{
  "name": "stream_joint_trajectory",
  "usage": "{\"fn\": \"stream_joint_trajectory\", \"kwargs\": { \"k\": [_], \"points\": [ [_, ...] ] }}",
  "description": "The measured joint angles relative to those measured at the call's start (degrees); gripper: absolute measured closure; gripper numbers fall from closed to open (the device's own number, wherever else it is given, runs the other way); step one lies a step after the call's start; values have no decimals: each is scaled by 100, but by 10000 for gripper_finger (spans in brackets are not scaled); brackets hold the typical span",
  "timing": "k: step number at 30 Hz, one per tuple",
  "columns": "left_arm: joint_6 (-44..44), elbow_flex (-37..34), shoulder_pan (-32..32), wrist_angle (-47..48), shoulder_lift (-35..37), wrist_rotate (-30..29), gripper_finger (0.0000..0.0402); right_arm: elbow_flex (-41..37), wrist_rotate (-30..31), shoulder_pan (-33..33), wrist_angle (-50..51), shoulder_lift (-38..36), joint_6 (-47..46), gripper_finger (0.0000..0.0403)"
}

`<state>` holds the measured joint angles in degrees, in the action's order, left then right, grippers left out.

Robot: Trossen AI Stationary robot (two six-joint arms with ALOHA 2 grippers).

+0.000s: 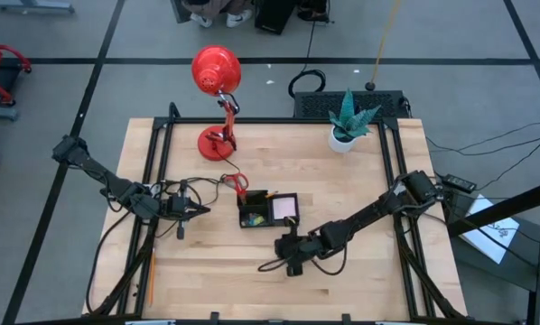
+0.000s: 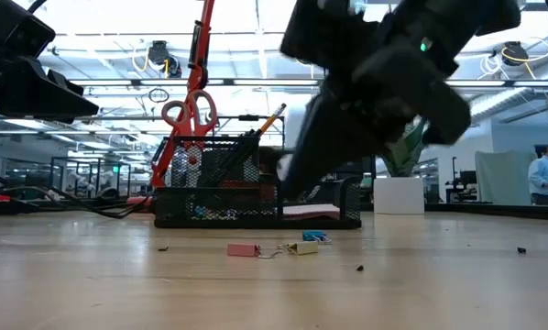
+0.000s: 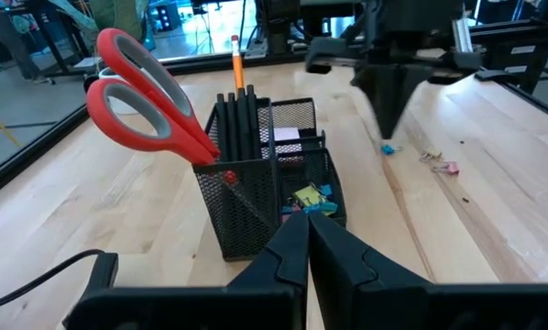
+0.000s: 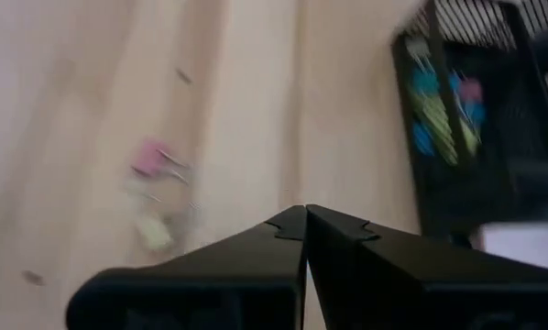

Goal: Pick and place office supplies into organizer
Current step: Put the blue binder clip into the black desk organizer

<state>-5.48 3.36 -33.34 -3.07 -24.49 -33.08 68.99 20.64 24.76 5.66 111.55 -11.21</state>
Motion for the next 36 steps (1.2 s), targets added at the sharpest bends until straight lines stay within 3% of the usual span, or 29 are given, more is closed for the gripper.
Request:
{"fn": "stream_joint_trajectory", "kwargs": {
  "k": [8,16,30,36],
  "points": [
    [4,0,0,43,0,0,382,-328,-100,-71,175,0,-433,403],
    [17,0,0,37,0,0,382,-730,-441,-62,-718,-5,-444,403],
    [-21,2,0,32,0,0,382,-894,-1647,181,-1322,-11,-724,403],
    [-26,2,-1,29,0,0,382,-896,-1236,352,-1424,-11,-532,403]
  ]
}}
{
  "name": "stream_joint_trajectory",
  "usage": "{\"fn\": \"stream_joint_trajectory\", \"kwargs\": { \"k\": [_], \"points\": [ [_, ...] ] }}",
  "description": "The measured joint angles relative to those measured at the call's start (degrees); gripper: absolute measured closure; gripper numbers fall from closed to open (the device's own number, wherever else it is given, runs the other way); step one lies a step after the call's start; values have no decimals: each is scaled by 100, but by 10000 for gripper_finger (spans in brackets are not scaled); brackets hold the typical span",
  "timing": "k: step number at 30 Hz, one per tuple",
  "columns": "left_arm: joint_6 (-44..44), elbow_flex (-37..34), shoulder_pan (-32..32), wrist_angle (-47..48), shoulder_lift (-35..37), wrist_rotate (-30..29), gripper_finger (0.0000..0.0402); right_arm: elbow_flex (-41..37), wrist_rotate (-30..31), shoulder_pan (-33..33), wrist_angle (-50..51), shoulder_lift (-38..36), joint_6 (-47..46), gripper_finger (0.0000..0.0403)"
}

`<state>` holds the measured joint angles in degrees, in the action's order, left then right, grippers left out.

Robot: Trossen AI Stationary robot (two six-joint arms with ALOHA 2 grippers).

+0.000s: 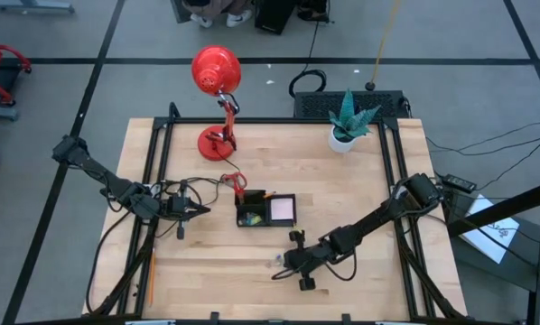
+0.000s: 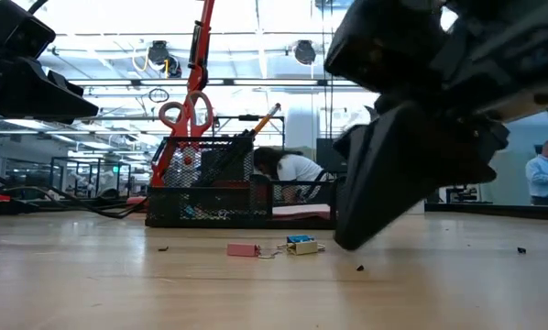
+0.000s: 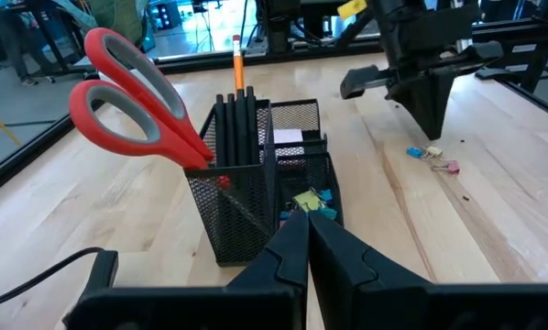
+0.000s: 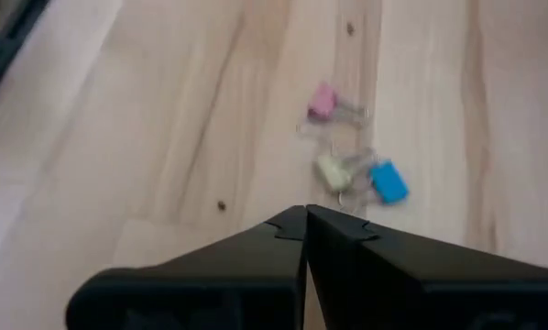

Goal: Pick and place office supplies into organizer
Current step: Put the blue binder clip into the black desk organizer

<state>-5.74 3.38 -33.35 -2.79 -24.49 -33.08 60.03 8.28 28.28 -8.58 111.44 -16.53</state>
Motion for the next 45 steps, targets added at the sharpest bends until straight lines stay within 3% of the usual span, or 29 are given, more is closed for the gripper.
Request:
{"fn": "stream_joint_trajectory", "kwargs": {
  "k": [5,9,15,22,36,45],
  "points": [
    [-2,0,0,0,0,0,382,161,591,26,-54,2,340,403],
    [-4,0,1,0,0,-2,382,335,1529,138,-67,0,843,403],
    [-4,0,1,2,1,-2,382,389,2021,184,-61,4,1273,403],
    [22,0,-1,-9,0,-2,382,398,1814,110,-218,168,1278,403],
    [46,4,0,-17,-26,-4,382,398,504,-245,-27,299,982,403],
    [39,4,1,9,-26,-4,382,413,358,-146,552,271,291,403]
  ]
}}
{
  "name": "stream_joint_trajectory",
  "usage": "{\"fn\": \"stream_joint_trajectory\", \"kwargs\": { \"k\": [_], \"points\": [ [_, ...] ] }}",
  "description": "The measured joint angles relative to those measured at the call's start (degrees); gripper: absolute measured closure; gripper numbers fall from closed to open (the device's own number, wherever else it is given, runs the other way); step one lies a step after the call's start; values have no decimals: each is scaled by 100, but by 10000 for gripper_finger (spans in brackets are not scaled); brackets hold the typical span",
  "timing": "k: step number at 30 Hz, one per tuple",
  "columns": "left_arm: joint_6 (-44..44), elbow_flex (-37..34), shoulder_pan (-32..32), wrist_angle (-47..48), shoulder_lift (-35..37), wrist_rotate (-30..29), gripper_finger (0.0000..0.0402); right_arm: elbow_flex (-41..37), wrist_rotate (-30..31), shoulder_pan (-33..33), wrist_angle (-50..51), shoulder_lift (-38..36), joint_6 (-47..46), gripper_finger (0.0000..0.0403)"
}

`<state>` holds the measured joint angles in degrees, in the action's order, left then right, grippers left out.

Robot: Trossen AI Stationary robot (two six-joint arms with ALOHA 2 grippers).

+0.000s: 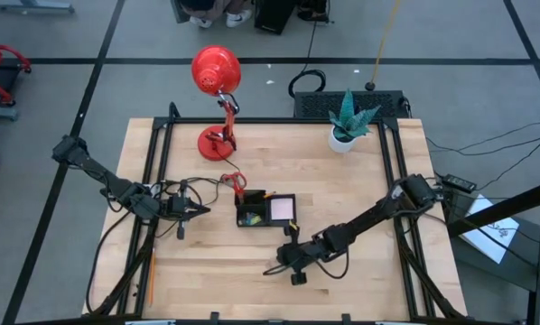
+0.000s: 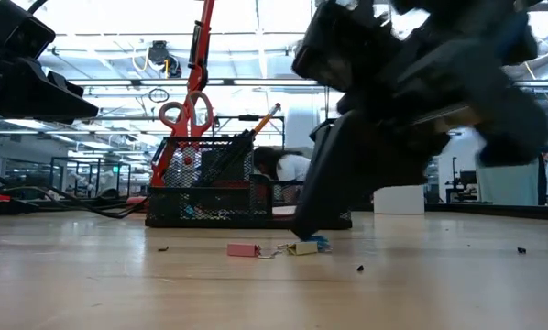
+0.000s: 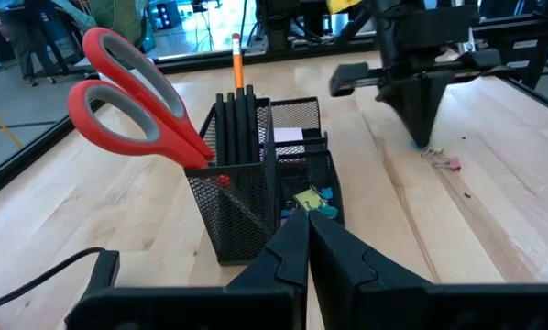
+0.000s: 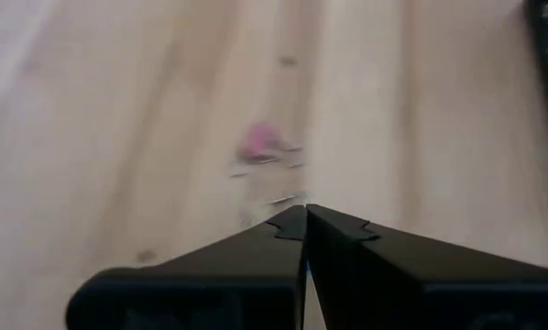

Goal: Pick and place office supplies into organizer
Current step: Put the blue binder clip into the black desk organizer

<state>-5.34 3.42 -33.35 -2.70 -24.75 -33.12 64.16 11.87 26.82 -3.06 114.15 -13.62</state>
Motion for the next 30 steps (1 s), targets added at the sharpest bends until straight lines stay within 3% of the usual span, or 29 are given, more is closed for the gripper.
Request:
{"fn": "stream_joint_trajectory", "kwargs": {
  "k": [6,10,17,25,30],
  "points": [
    [7,0,1,0,0,2,382,2,-290,262,213,-11,-537,403],
    [7,0,0,0,0,1,382,0,-55,431,239,-22,-613,403],
    [-52,0,-1,-2,0,1,382,-4,-209,537,560,-146,-1012,403],
    [-55,0,0,0,0,2,382,-48,491,757,823,-473,-655,400],
    [-44,0,-1,-1,0,0,382,-36,560,759,843,-814,-371,361]
  ]
}}
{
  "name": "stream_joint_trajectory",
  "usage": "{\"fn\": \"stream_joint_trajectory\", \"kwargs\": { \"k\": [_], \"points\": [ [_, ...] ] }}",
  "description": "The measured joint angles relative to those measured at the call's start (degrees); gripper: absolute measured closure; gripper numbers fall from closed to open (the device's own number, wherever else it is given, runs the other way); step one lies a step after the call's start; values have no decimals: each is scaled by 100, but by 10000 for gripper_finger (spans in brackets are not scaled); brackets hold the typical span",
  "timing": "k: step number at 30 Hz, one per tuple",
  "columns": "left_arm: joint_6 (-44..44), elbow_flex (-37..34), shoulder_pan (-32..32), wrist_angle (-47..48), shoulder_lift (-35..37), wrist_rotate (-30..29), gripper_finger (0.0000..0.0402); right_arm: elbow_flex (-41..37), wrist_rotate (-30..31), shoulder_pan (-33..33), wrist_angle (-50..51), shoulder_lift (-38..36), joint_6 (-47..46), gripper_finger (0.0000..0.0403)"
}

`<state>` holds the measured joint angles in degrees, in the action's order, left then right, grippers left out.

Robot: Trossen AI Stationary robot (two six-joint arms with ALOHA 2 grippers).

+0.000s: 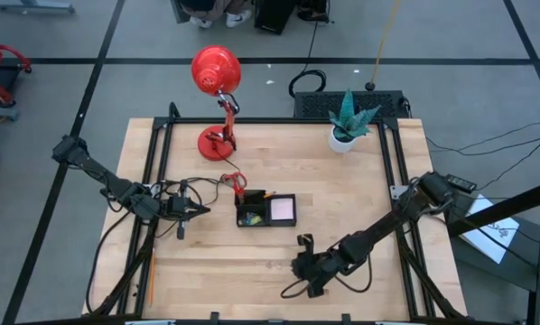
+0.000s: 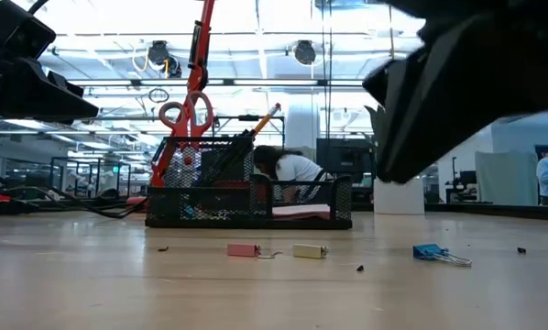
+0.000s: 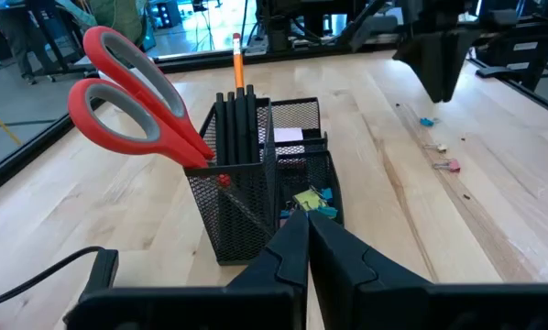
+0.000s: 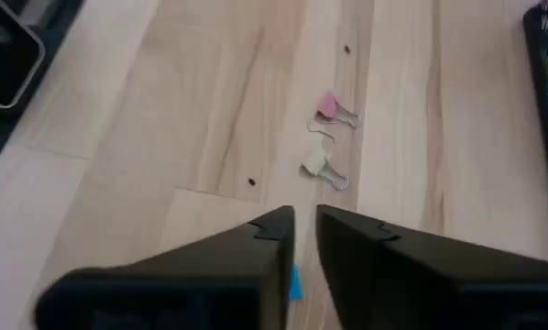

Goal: Pick and place office supplies into organizer
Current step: Put the blue binder clip into the black desk organizer

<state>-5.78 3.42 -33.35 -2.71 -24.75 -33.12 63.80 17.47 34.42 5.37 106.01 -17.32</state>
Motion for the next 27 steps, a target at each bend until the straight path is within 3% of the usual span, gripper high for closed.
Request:
{"fn": "stream_joint_trajectory", "kwargs": {
  "k": [4,13,27],
  "points": [
    [0,0,0,0,0,0,382,-2,-38,-51,-26,-238,148,308],
    [0,0,-1,25,2,0,382,130,-1062,-254,916,-411,735,208],
    [-9,-2,1,124,2,-210,382,761,-996,-539,1484,-359,3045,188]
  ]
}}
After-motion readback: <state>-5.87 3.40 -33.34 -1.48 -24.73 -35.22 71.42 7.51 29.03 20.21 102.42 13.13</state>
